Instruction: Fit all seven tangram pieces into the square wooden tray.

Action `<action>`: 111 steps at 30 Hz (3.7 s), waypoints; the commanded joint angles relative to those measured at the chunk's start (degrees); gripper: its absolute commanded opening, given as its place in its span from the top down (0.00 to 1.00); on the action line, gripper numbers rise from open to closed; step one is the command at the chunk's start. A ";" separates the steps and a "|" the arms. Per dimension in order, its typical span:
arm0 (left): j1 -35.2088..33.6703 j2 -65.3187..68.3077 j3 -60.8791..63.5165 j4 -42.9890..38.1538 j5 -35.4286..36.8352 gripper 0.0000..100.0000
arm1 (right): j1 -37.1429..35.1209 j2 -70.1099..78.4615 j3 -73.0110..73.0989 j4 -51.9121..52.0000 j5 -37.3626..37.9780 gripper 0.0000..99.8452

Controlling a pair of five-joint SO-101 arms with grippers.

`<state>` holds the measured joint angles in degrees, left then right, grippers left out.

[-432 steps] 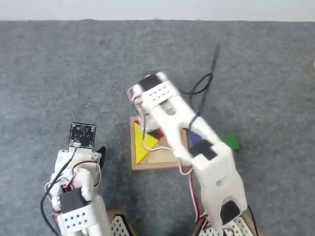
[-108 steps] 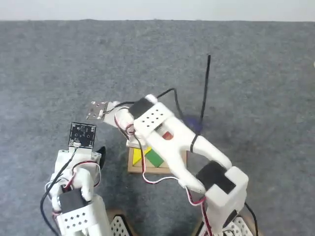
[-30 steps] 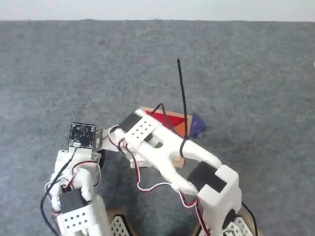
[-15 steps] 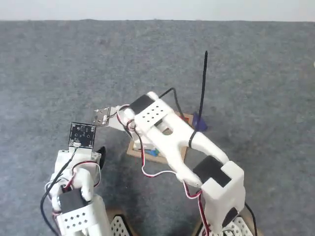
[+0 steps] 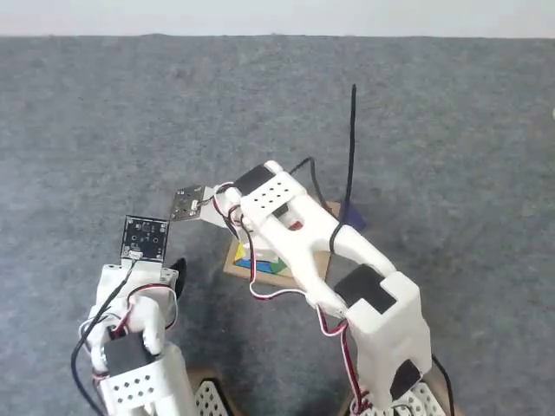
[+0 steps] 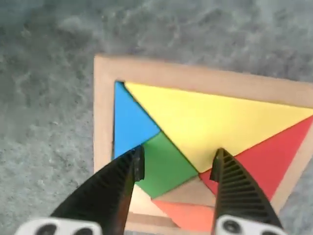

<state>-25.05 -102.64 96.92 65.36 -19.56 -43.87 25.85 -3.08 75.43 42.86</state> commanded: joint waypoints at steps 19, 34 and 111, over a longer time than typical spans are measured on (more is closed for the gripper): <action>0.09 0.26 -0.40 -0.18 -0.62 0.72 | 24.04 -18.86 6.33 2.15 -26.73 0.76; 0.09 0.26 -0.40 -0.18 -0.62 0.72 | 26.86 -11.12 14.95 -13.67 -43.87 0.76; 0.09 0.26 -0.40 -0.18 -0.62 0.72 | 32.31 -6.81 19.43 -9.01 -49.76 0.87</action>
<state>-24.97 -102.64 96.92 65.36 -19.56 -14.24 16.26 15.82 64.00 -8.13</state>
